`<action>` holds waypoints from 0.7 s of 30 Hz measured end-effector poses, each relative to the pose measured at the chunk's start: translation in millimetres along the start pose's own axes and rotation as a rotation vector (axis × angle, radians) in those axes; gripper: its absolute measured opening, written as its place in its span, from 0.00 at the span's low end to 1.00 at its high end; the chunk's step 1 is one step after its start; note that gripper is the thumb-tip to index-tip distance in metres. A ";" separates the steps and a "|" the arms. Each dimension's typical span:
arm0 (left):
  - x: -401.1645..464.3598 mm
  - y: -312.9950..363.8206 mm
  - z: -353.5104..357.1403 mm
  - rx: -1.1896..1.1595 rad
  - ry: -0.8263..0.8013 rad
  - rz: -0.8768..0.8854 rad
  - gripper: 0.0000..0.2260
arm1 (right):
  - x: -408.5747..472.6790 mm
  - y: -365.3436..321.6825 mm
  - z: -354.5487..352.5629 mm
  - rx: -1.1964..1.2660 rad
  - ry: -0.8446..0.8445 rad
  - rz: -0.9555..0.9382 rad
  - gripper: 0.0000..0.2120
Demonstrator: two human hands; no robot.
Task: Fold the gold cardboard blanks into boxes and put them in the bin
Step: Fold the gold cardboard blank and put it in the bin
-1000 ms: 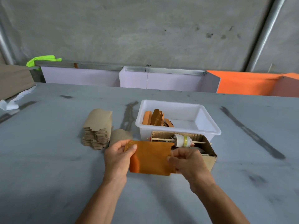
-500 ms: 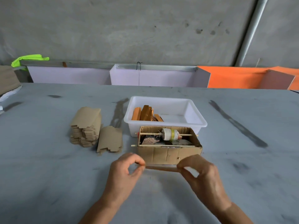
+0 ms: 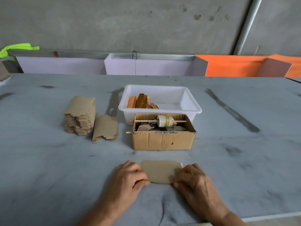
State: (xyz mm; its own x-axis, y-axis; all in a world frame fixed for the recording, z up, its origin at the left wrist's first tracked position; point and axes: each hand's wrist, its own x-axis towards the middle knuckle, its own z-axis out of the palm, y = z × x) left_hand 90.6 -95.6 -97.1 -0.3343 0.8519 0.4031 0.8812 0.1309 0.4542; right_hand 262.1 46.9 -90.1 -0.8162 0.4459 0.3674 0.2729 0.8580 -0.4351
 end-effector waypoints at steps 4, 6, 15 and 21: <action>6.2 7.2 3.5 -0.097 0.001 -0.347 0.07 | 8.8 -1.3 4.5 0.012 -0.067 0.271 0.06; 8.6 10.4 5.2 -0.080 -0.007 -0.450 0.11 | 16.1 -3.8 3.6 0.058 -0.081 0.401 0.04; 13.5 10.6 5.7 -0.024 -0.005 -0.702 0.14 | 35.7 -3.3 -0.6 0.094 -0.213 0.574 0.04; 6.9 22.2 7.9 0.131 0.060 -0.254 0.14 | 17.3 -7.5 8.4 0.098 -0.043 0.409 0.12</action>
State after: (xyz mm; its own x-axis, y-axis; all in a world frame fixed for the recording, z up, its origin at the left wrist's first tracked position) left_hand 110.5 -82.9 -90.5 -0.5659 0.7522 0.3375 0.8009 0.4043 0.4417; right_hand 241.6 46.1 -87.4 -0.6717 0.7319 0.1145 0.5306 0.5833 -0.6150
